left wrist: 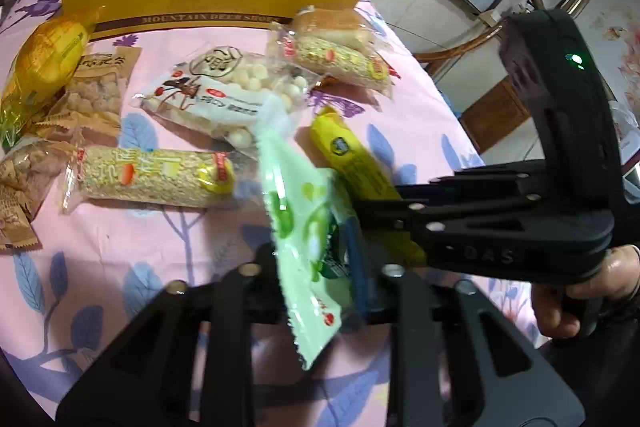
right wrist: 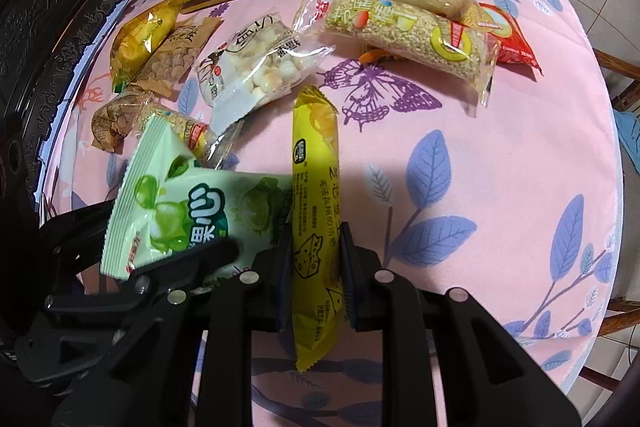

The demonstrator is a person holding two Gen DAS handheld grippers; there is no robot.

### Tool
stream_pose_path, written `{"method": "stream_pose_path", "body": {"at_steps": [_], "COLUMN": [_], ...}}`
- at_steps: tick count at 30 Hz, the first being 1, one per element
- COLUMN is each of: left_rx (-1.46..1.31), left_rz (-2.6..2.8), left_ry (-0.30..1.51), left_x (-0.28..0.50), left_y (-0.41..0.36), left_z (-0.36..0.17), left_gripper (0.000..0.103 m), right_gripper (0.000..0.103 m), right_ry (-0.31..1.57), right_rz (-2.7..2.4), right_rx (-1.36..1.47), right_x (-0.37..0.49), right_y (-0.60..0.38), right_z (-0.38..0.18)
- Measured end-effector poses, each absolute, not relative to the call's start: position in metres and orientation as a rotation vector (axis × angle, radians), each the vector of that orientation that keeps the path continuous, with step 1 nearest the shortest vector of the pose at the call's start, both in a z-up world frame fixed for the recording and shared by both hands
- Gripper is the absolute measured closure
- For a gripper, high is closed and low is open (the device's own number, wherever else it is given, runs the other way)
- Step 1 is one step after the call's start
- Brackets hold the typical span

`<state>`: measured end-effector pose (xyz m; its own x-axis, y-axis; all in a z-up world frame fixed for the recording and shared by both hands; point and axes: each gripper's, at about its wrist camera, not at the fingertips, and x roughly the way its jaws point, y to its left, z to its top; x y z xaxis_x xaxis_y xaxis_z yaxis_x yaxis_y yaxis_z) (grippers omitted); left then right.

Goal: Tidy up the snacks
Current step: 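Carry both bags into the yellow box and open both grippers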

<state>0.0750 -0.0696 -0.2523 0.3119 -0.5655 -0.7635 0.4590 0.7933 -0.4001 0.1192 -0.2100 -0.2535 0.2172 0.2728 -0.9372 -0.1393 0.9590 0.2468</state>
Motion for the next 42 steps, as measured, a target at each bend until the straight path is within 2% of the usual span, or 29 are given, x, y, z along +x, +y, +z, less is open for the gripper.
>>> {"method": "stream_pose_path", "body": {"at_steps": [5, 14, 34, 42], "left_rx": [-0.041, -0.044, -0.012, -0.037], "left_rz": [-0.68, -0.576, -0.415, -0.424], "left_ry": [1.018, 0.99, 0.843, 0.716], "left_x": [0.064, 0.058, 0.095, 0.15], "left_y": [-0.067, -0.04, -0.033, -0.043], "left_z": [-0.248, -0.231, -0.129, -0.071], "left_gripper": [0.088, 0.09, 0.09, 0.089], "right_gripper": [0.081, 0.081, 0.081, 0.081], "right_ry": [1.319, 1.31, 1.086, 0.957], "right_rz": [0.287, 0.268, 0.296, 0.293], "right_rx": [0.094, 0.103, 0.133, 0.082], "right_x": [0.12, 0.118, 0.145, 0.196], "right_y": [-0.207, -0.215, -0.217, -0.219], "right_z": [-0.253, -0.246, -0.141, -0.091]}}
